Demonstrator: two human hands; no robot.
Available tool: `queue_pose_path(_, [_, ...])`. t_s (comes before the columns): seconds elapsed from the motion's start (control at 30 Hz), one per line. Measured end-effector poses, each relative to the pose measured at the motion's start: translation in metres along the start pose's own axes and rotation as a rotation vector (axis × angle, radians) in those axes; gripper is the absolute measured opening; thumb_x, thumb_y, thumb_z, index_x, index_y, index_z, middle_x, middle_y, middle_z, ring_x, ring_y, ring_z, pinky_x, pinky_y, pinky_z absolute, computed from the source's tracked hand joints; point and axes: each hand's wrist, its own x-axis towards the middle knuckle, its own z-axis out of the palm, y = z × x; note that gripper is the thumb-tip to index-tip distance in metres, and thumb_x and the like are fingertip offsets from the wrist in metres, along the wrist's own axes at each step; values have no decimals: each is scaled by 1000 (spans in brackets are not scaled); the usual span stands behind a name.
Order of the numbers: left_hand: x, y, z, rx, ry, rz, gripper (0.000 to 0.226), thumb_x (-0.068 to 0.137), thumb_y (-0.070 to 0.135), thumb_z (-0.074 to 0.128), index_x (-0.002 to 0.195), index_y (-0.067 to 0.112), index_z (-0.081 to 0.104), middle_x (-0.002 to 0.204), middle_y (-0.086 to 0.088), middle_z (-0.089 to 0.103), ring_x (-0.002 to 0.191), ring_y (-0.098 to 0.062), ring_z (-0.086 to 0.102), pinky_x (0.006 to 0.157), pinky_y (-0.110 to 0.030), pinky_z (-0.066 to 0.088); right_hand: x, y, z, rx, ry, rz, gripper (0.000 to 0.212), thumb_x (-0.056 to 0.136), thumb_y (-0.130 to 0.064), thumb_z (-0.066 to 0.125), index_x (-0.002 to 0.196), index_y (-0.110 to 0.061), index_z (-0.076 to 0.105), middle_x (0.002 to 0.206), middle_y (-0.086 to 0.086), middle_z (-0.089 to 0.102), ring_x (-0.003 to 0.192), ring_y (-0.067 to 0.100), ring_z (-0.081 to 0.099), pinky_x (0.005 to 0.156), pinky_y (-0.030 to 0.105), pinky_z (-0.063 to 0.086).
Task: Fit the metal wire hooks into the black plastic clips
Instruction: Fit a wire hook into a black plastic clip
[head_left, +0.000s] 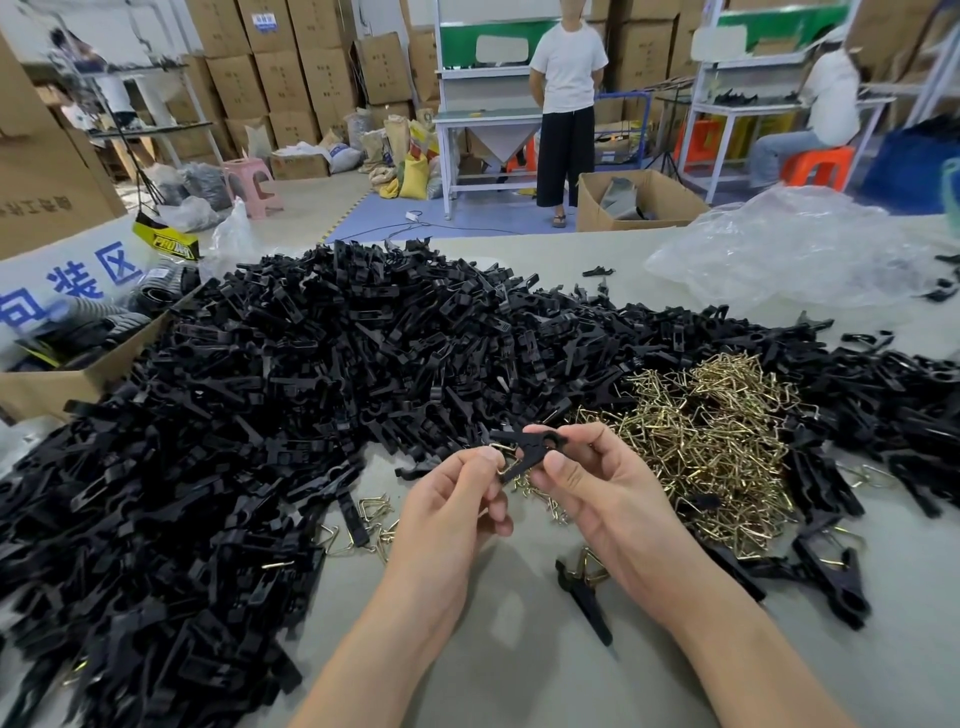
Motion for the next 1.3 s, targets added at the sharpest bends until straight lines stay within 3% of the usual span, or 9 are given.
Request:
queue_pose_path(0.2, [-2,3,4,-192,-17,-45,14,79,28,65,74,15,69,59,4,45,52,-8,45,50,-21,45,0,1,3,72,27,41,27,76,1,64,101,-4,55,107,11,76,95,16,74,78,21,58])
queue_pose_path(0.4, [-6,9,5,-226,-83,-73,39,83,28,62,111,1,61,62,4,44,55,-9,44,54,-21,46,-2,-1,4,136,44,106,29,75,4,64,102,-2,57,92,12,74,81,17,74,72,20,59])
queue_pose_path(0.57, [-5,8,5,-222,-86,-72,32,82,29,63,102,3,61,62,4,44,55,-9,44,54,-22,45,-3,-2,6,136,22,114,29,75,3,64,103,-3,57,89,10,74,81,16,75,72,19,59])
queue_pose_path(0.7, [-4,4,3,-219,-100,-125,27,82,32,67,96,9,70,63,3,47,55,-9,47,54,-23,46,-2,-2,5,115,17,114,30,77,3,64,105,-3,56,95,11,75,84,17,74,73,21,59])
queue_pose_path(0.87, [-4,1,3,-204,-78,-98,41,80,28,69,114,9,60,86,-8,66,60,-14,59,54,-26,50,-2,-2,2,60,-1,90,29,79,-1,66,107,-4,62,106,14,72,91,21,73,79,25,59])
queue_pose_path(0.97, [-6,-2,4,-56,-124,-14,43,81,34,68,123,23,64,92,-8,71,70,-17,64,59,-26,52,-1,-2,-1,-46,-21,50,27,82,-9,67,107,-14,76,100,10,72,89,18,71,82,23,57])
queue_pose_path(1.07, [-9,-3,2,64,-175,34,34,88,34,61,122,36,67,96,-5,72,79,-19,67,66,-27,54,0,-4,-4,-161,-33,22,27,83,-16,70,108,-21,78,105,8,75,94,18,72,84,23,56])
queue_pose_path(1.2, [-13,2,5,-76,-271,-69,30,92,31,56,119,29,70,96,-11,70,78,-22,67,64,-30,55,-1,-5,-8,-278,-71,16,35,81,-31,77,115,-22,76,118,12,74,112,26,70,95,32,56])
queue_pose_path(1.3, [-13,6,4,-273,-315,-191,32,95,24,54,123,19,68,93,-13,66,74,-23,64,62,-33,54,-2,-2,-8,-325,-79,23,32,87,-24,73,119,-19,74,120,13,73,115,30,69,99,38,55])
